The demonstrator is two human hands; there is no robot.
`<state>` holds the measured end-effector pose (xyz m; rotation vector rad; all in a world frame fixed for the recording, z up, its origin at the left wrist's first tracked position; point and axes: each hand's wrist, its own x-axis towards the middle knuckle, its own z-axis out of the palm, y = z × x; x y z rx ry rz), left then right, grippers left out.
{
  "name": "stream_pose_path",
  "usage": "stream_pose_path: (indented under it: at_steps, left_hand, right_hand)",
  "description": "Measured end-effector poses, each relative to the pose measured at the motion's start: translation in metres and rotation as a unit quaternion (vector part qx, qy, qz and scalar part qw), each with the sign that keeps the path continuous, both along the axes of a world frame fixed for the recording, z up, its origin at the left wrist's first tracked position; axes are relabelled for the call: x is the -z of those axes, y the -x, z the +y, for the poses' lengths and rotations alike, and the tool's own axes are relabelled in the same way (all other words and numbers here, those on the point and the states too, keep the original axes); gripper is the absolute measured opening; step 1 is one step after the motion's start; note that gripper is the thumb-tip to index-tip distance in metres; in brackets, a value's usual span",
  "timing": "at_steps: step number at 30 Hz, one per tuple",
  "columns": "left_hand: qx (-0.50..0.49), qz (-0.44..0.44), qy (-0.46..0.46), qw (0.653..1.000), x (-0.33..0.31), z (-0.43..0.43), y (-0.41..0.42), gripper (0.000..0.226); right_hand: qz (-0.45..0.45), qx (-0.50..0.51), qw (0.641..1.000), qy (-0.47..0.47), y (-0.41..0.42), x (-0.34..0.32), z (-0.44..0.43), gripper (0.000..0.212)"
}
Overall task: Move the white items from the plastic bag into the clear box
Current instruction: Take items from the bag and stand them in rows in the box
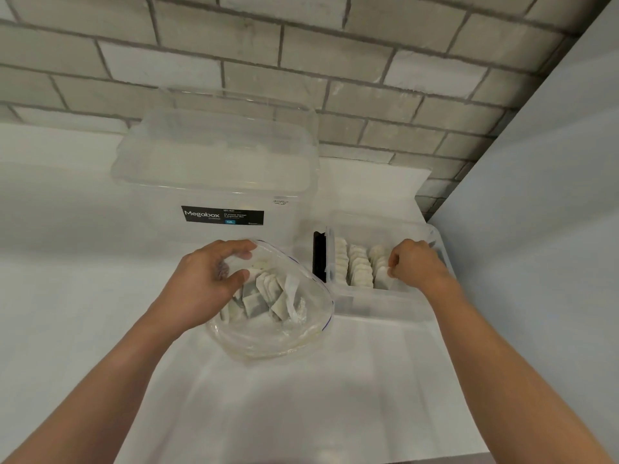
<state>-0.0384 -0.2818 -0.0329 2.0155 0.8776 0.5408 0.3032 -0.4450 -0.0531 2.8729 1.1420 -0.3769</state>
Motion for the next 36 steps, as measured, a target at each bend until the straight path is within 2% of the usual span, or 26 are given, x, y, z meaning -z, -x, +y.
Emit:
stream_pose_path:
  at_steps: [3,5,7,9,11,12,14,21,26,32,36]
  left_hand:
    - [0.011,-0.002,0.004,1.0,0.002,-0.001,0.0,0.044]
    - [0.017,0.002,0.002,1.0,0.003,-0.001,0.002,0.046]
    - [0.022,0.006,-0.008,1.0,0.004,-0.001,0.004,0.046]
    - [0.029,0.005,-0.023,0.999,0.004,-0.001,0.005,0.048]
    - [0.039,0.005,-0.036,0.999,0.004,0.0,0.005,0.051]
    - [0.044,0.005,-0.042,0.998,0.004,0.0,0.006,0.052]
    - [0.052,0.006,-0.052,0.997,0.004,0.0,0.01,0.053]
    - [0.068,0.003,-0.05,0.996,0.003,-0.003,0.017,0.049]
    - [0.088,0.007,-0.039,0.995,0.005,-0.005,0.016,0.047]
    - [0.103,0.014,-0.031,0.994,0.006,0.003,0.019,0.047]
    - [0.112,0.013,-0.033,0.993,0.007,0.011,0.022,0.048]
  right_hand:
    - [-0.004,0.017,1.0,-0.02,0.004,-0.017,-0.006,0.018]
    - [-0.01,0.022,0.995,-0.095,0.018,-0.04,-0.011,0.016]
    - [0.005,0.015,0.978,-0.208,0.051,-0.068,-0.016,0.01]
    - [0.06,-0.011,0.947,-0.316,0.099,-0.092,-0.015,0.004]
    - [0.161,-0.046,0.915,-0.367,0.147,-0.098,-0.008,0.004]
    - [0.199,-0.069,0.908,-0.362,0.167,-0.093,-0.003,0.004]
    - [0.223,-0.111,0.916,-0.315,0.196,-0.071,0.009,0.005]
    - [0.094,-0.224,0.961,-0.129,0.222,0.003,0.06,0.029]
    - [0.011,-0.231,0.972,-0.032,0.23,0.015,0.084,0.022]
    - [0.009,-0.264,0.964,-0.02,0.227,0.025,0.086,0.012]
    - [0.048,-0.334,0.94,-0.044,0.226,0.023,0.071,0.026]
